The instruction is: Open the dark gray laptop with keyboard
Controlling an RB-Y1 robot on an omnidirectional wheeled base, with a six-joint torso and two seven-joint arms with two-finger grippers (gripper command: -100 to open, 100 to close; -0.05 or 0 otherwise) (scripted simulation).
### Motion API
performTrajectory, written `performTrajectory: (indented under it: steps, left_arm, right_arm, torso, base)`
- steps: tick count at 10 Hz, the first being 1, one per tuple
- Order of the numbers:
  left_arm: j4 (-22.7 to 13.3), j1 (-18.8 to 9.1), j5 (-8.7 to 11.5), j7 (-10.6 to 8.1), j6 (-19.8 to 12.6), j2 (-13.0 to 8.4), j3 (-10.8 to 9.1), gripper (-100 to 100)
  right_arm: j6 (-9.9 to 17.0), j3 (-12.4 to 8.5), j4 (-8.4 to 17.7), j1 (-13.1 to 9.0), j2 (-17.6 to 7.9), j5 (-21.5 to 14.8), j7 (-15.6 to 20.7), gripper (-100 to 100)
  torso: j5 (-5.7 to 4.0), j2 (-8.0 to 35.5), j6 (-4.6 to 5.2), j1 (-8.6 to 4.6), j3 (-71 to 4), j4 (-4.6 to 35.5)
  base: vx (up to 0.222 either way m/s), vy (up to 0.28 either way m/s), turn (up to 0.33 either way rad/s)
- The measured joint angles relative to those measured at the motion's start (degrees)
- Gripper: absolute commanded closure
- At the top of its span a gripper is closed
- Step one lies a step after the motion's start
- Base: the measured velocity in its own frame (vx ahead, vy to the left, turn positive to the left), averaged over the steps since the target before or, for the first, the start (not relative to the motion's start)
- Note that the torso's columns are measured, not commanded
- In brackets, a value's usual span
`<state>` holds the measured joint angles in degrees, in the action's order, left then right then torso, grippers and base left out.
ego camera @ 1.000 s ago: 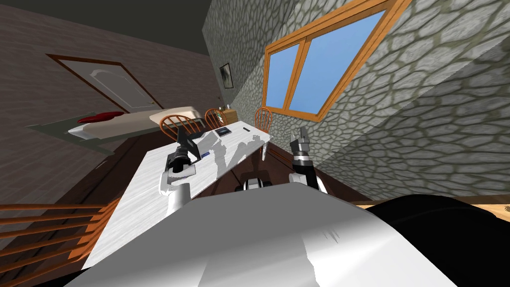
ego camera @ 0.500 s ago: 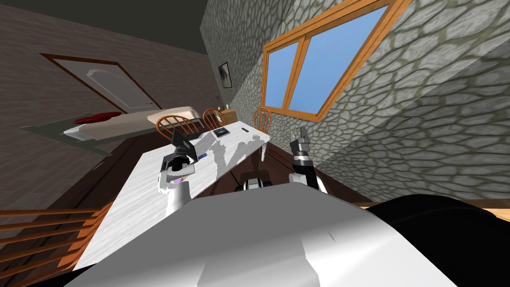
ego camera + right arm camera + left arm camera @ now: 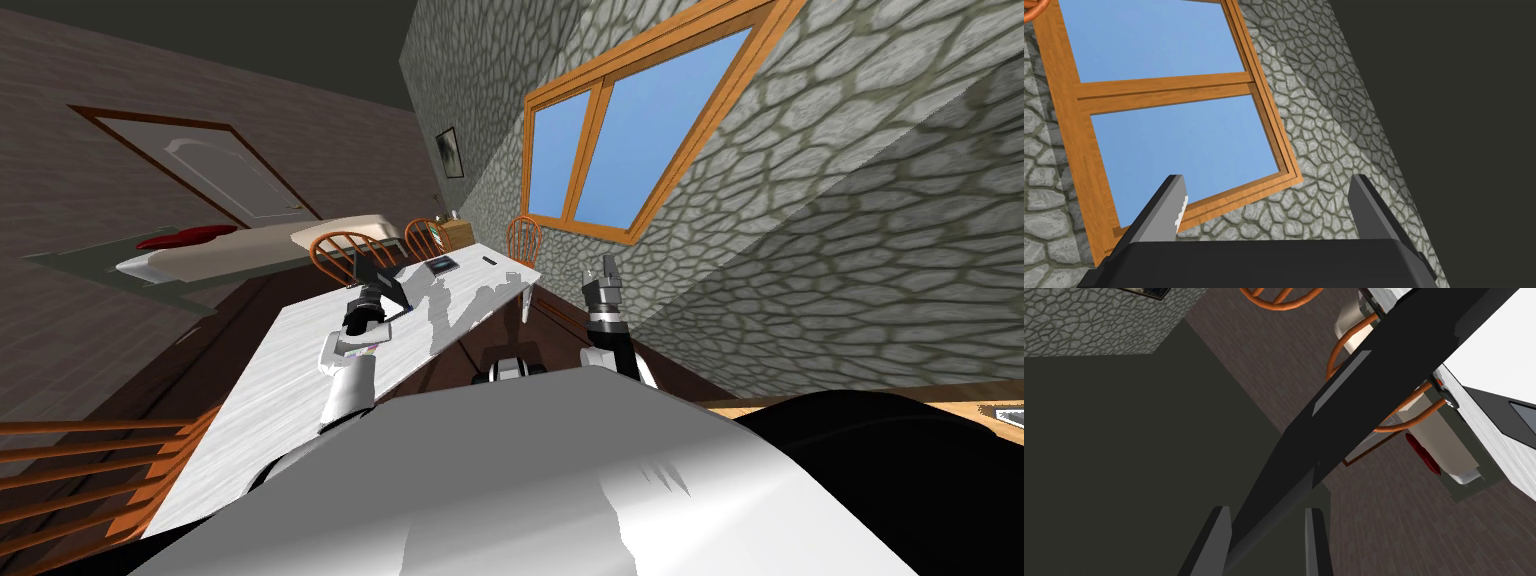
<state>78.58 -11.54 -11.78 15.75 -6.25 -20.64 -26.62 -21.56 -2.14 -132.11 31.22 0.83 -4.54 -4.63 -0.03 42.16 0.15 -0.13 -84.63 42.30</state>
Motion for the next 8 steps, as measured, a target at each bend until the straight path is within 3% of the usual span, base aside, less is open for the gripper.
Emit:
performTrajectory:
  steps: [3,5,7,8]
  left_arm:
    - [-4.26,-0.69,0.81,-0.09,1.65,-0.19,0.33,100]
    - [-9.57,-3.25,3.25,-1.21,5.29,-2.74,2.55,100]
    - [-11.13,-2.89,5.53,-2.21,4.68,-4.66,3.73,100]
    - [-11.93,-3.1,5.49,-2.17,4.75,-4.49,3.55,100]
  right_arm:
    - [0.0,-0.01,0.0,0.01,0.0,0.0,0.0,0]
    - [0.0,0.0,0.0,0.0,0.0,0.0,0.0,0]
    - [0.0,0.0,0.0,0.01,0.0,0.0,0.0,0]
    - [0.0,-0.01,0.0,0.01,0.0,0.0,0.0,0]
  torso:
    - [0.39,-0.22,-0.07,0.44,-0.14,-0.34]
    - [0.11,0.01,0.0,0.1,0.02,-0.05]
    - [0.35,0.01,-0.15,0.29,0.01,-0.29]
    - [0.42,-0.08,-0.08,0.36,-0.05,-0.36]
  base:
    - [-0.002,-0.011,-0.007]
    - [-0.022,-0.028,-0.027]
    - [0.006,0.0,0.006]
    - [-0.004,0.001,0.012]
